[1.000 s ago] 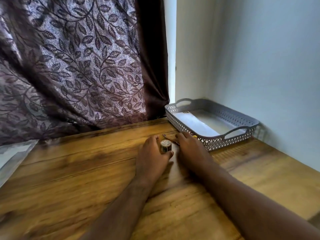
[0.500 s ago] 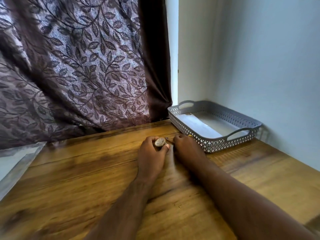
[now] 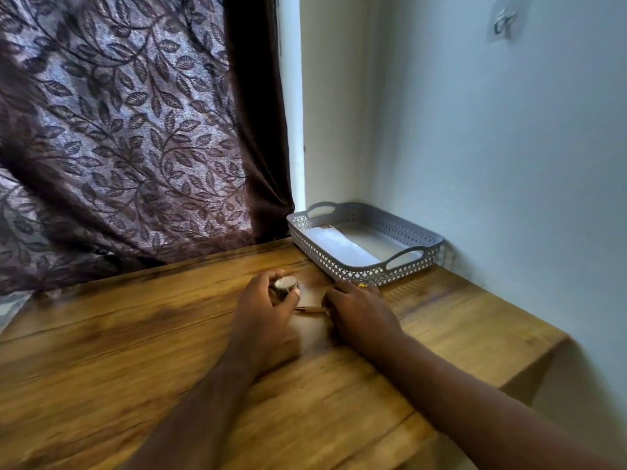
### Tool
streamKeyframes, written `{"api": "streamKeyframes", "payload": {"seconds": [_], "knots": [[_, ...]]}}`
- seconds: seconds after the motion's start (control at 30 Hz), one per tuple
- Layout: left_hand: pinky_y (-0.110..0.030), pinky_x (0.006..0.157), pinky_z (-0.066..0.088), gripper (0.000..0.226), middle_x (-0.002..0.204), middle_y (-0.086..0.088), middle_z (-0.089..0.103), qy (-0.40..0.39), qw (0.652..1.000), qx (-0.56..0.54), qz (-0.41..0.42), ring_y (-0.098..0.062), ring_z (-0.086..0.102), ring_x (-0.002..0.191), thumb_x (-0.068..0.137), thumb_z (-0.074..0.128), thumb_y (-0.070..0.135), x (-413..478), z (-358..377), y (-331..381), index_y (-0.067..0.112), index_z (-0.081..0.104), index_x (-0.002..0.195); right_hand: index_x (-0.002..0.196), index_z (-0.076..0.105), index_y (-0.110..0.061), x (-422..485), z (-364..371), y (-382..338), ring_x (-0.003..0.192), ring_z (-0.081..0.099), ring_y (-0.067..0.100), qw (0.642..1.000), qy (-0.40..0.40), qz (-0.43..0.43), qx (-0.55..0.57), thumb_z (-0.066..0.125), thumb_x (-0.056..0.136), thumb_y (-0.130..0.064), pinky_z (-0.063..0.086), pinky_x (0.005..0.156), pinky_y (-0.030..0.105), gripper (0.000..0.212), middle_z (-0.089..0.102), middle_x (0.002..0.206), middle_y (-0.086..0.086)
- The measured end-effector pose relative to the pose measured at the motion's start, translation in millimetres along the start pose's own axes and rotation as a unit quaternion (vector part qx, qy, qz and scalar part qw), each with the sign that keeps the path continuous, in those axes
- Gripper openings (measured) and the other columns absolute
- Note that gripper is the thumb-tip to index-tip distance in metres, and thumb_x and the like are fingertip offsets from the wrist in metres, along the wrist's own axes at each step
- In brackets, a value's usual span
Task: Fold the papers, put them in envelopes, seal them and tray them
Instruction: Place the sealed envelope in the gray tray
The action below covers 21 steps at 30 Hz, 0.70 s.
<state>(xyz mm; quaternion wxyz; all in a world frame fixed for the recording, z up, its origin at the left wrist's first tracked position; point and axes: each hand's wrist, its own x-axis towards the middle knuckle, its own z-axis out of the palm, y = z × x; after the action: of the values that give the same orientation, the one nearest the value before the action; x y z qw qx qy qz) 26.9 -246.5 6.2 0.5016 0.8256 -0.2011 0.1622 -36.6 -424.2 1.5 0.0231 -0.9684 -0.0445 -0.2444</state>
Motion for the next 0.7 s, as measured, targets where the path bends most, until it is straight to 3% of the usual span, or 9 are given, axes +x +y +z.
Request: {"api": "streamKeyframes", "payload": {"seconds": [0.13,0.23,0.47,0.7], "knots": [[-0.004,0.070,0.037,0.051,0.103,0.015,0.063,-0.023,0.999,-0.002,0.029,0.005,0.055,0.080,0.079,0.082,0.029,-7,3,11,0.027,0.058,0.124,0.107,0.067,-0.031,-29,-14,40,0.105,0.062,0.022,1.000,0.008,0.016,-0.010,0.061,0.093,-0.029,0.041,0.099,0.045,0.016,0.061,0.116,-0.004],[-0.009,0.061,0.037,0.045,0.089,0.015,0.065,-0.063,0.996,-0.007,0.058,0.001,0.052,0.068,0.075,0.086,0.028,-13,10,18,0.029,0.066,0.115,0.108,0.071,-0.033,-47,-26,76,0.106,0.057,0.017,0.998,0.006,0.054,-0.019,0.070,0.089,-0.029,0.042,0.100,0.044,0.019,0.061,0.116,-0.006],[-0.010,0.074,0.041,0.049,0.107,0.023,0.065,-0.184,0.973,-0.007,0.136,0.011,0.057,0.094,0.073,0.087,0.032,-36,38,43,0.034,0.067,0.118,0.106,0.076,-0.032,-46,-37,127,0.092,0.059,0.014,0.995,0.012,0.099,-0.020,0.073,0.088,-0.027,0.045,0.092,0.039,0.019,0.065,0.101,-0.009],[-0.012,0.084,0.046,0.049,0.109,0.025,0.067,-0.181,0.974,-0.013,0.133,0.008,0.060,0.101,0.072,0.087,0.038,-33,39,40,0.036,0.068,0.116,0.097,0.076,-0.028,-26,-27,139,0.085,0.066,0.021,0.995,0.025,0.089,-0.046,0.070,0.090,-0.023,0.046,0.090,0.040,0.011,0.069,0.095,-0.005]]}}
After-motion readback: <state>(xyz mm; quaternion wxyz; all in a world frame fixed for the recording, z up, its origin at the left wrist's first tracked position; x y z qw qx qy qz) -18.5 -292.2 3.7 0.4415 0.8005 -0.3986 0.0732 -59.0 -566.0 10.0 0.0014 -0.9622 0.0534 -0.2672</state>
